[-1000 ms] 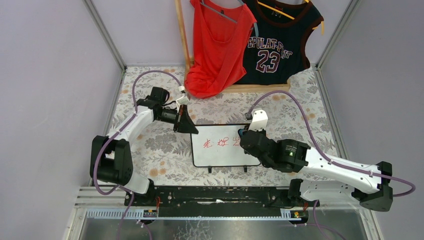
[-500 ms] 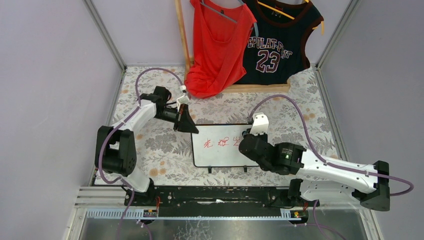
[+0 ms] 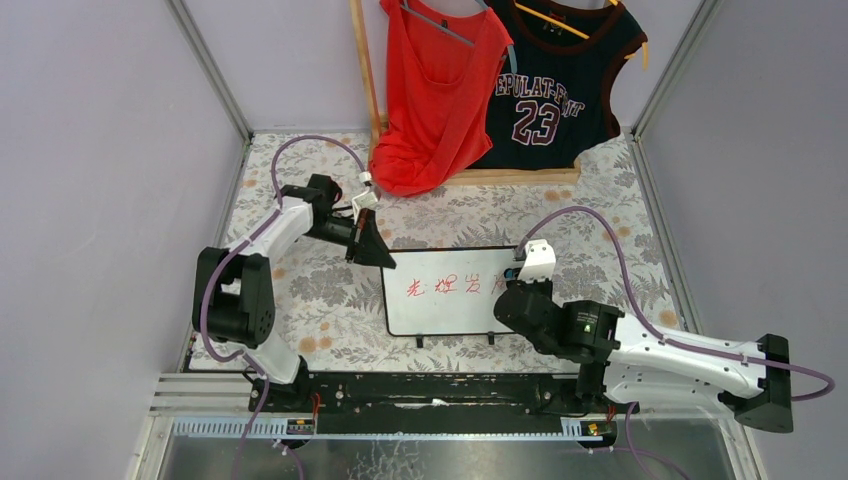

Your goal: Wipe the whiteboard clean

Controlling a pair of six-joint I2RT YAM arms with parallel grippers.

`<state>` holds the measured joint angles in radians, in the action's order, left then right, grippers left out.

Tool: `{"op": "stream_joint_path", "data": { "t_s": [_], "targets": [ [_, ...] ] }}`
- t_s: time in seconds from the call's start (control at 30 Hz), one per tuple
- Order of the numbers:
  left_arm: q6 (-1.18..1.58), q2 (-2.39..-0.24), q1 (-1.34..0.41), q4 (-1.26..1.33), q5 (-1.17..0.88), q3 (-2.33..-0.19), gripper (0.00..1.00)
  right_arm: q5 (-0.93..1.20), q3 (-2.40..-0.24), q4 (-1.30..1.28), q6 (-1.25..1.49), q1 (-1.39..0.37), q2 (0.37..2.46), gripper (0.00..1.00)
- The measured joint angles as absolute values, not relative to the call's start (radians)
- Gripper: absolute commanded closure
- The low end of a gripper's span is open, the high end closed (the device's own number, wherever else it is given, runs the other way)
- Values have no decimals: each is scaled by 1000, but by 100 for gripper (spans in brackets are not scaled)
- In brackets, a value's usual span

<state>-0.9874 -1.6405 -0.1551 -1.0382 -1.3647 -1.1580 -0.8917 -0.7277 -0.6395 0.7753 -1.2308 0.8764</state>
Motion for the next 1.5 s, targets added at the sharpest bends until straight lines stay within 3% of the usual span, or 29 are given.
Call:
{"op": "stream_joint_path", "data": {
  "t_s": [0.33,1.0,1.27,1.5],
  "targets": [
    [-776,-1538,-157,-844,-1325,-1069,100,-900,-703,-582,771,-1231,928,100],
    [-717,-1526,-156,-810,-1297,-1063,100,-842,-720,-276,650,-1242,1188,100],
    [-739,-1526,-157,-820,-1300,-1063,100,-860,-709,-279,652,-1242,1145,100],
    [-820,-1558,-159,-878,-1322,-1087,100,-971,-646,-332,654,-1233,988,100]
  ]
}}
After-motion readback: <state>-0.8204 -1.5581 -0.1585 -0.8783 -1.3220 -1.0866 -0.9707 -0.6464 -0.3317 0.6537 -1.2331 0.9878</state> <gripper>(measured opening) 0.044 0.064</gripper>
